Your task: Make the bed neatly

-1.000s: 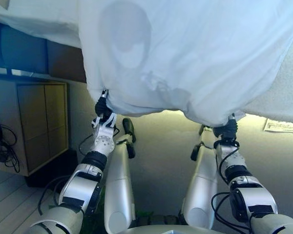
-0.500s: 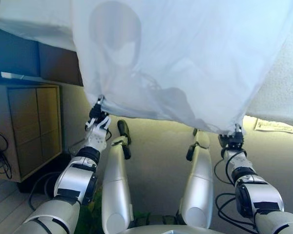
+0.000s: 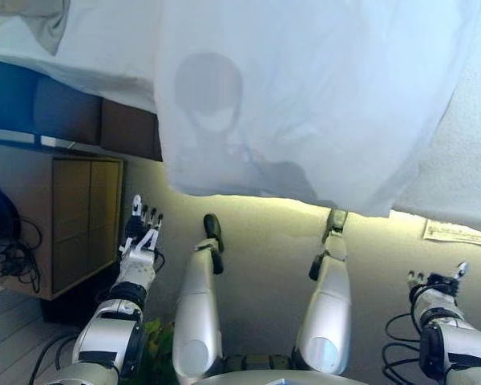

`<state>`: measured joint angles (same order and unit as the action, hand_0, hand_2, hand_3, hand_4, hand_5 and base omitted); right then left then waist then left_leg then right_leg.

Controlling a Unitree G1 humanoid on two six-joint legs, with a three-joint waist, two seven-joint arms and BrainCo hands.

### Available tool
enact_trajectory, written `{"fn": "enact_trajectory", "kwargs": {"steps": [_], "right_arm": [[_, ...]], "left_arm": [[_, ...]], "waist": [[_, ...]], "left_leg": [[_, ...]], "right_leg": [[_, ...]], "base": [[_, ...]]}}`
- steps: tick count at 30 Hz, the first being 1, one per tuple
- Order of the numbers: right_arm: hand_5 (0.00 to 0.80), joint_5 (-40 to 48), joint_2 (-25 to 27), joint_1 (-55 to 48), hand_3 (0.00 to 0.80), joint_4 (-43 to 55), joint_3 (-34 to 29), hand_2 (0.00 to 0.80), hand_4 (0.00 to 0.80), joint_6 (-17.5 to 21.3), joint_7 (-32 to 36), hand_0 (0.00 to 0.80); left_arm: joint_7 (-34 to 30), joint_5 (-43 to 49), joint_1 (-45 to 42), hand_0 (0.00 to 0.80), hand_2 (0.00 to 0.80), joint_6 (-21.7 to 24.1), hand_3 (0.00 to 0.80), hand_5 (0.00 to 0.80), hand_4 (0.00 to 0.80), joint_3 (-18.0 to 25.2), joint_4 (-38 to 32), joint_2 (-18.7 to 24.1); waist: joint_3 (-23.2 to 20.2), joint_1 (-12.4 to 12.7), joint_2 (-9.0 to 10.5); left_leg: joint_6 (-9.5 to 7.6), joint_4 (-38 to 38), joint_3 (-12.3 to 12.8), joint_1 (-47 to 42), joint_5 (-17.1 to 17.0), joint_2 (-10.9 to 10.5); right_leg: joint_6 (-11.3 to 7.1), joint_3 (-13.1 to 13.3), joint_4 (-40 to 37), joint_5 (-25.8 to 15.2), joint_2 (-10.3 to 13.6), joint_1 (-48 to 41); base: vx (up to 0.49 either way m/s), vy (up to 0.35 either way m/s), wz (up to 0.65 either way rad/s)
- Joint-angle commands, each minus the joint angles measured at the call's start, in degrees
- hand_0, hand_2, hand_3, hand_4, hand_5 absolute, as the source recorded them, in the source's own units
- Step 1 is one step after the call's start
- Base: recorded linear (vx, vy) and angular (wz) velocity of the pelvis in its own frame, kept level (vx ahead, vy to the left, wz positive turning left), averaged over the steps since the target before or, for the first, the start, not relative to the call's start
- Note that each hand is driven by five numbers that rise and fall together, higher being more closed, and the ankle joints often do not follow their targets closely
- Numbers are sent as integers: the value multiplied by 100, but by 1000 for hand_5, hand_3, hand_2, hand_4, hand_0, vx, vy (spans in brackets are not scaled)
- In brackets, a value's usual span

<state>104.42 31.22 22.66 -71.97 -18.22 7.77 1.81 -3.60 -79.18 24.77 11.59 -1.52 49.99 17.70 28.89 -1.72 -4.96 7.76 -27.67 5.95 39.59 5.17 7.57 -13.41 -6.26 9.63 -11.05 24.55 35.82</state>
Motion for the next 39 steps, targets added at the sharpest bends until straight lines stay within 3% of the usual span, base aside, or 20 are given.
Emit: {"fn": "enact_trajectory", "kwargs": {"steps": [1,5,8,13,17,23,27,28,31,32,37,39], "right_arm": [[0,-2,75,-147,0,710,-226,0,0,384,873,0],[0,-824,-438,-204,0,2081,267,0,0,506,1616,0],[0,-1202,-820,-390,0,3053,676,0,0,468,1984,0],[0,-1618,-1113,-391,0,3520,906,0,0,119,2515,0],[0,-1651,-1236,-194,0,3495,1038,0,0,45,2701,0],[0,-1710,-1269,129,0,3535,1095,0,0,24,2774,0],[0,-1516,-1284,135,0,3522,1094,0,0,45,2800,0],[0,-1432,-1291,68,0,3522,1110,0,0,58,2855,0],[0,-1144,-1271,34,0,3479,1053,0,0,35,2985,0],[0,-1053,-1255,8,0,3423,1047,0,0,-10,3048,0],[0,-755,-1088,-5,0,3200,1056,0,0,-89,3179,0],[0,-649,-1003,-16,0,3243,1064,0,0,-47,3096,0]], "left_arm": [[-662,-576,-76,0,0,405,0,0,0,140,-748,-48],[-1835,-1022,-352,0,0,93,0,0,0,114,-1764,-378],[-2520,-1267,-466,0,0,-140,0,0,0,130,-2075,-578],[-3590,-2103,-288,0,0,-774,0,0,0,187,-1850,-795],[-4052,-2283,147,0,0,-1091,0,0,0,155,-1495,-819],[-4581,-2300,734,0,0,-1210,0,0,0,53,-1257,-686],[-4465,-1974,970,0,0,-1094,0,0,0,-56,-1158,-608],[-4300,-1848,1019,0,0,-990,0,0,0,-113,-1122,-585],[-3803,-1692,1280,0,0,-812,0,0,0,-162,-979,-400],[-3577,-1666,1361,0,0,-759,0,0,0,-167,-878,-314],[-1320,-1114,1641,0,0,-805,0,0,0,-80,-78,312],[-744,-726,1687,0,0,-986,0,0,0,31,367,537]], "waist": [[91,120,-209],[91,243,-150],[91,234,-63],[91,131,72],[91,91,253],[91,45,454],[91,-8,549],[91,-24,570],[91,-74,647],[91,-75,666],[91,-89,720],[91,-107,741]], "left_leg": [[0,804,1,35,-1044,-158],[-29,881,-54,14,-1055,-214],[-52,882,-78,6,-1046,-236],[-50,914,-36,125,-1062,-172],[-31,896,-78,489,-1071,-140],[-5,486,-222,1273,-970,-136],[-31,216,-186,1717,-871,-127],[-5,70,-251,1748,-673,-123],[-43,-195,-233,2190,-726,-92],[15,-329,-301,2201,-531,-68],[-2,-867,-388,2741,-312,3],[-8,-967,-385,2819,-281,33]], "right_leg": [[15,-69,597,150,283,-74],[21,-195,490,120,272,-216],[42,-216,467,98,251,-238],[49,-184,438,81,186,-57],[45,-163,373,33,109,279],[44,-26,517,-77,26,988],[70,46,614,-79,-20,1334],[50,159,747,74,-81,1338],[130,206,878,57,-132,1594],[101,246,972,218,-168,1560],[171,291,1435,360,-283,2001],[186,295,1502,379,-314,2075]], "base": [[22,-128,4],[-23,-115,7],[-11,-52,9],[3,7,2],[-26,-8,-1],[-13,53,-1],[13,54,-7],[-4,35,-8],[8,-7,-5],[-6,-12,8],[14,-7,-10],[17,12,-25]]}}
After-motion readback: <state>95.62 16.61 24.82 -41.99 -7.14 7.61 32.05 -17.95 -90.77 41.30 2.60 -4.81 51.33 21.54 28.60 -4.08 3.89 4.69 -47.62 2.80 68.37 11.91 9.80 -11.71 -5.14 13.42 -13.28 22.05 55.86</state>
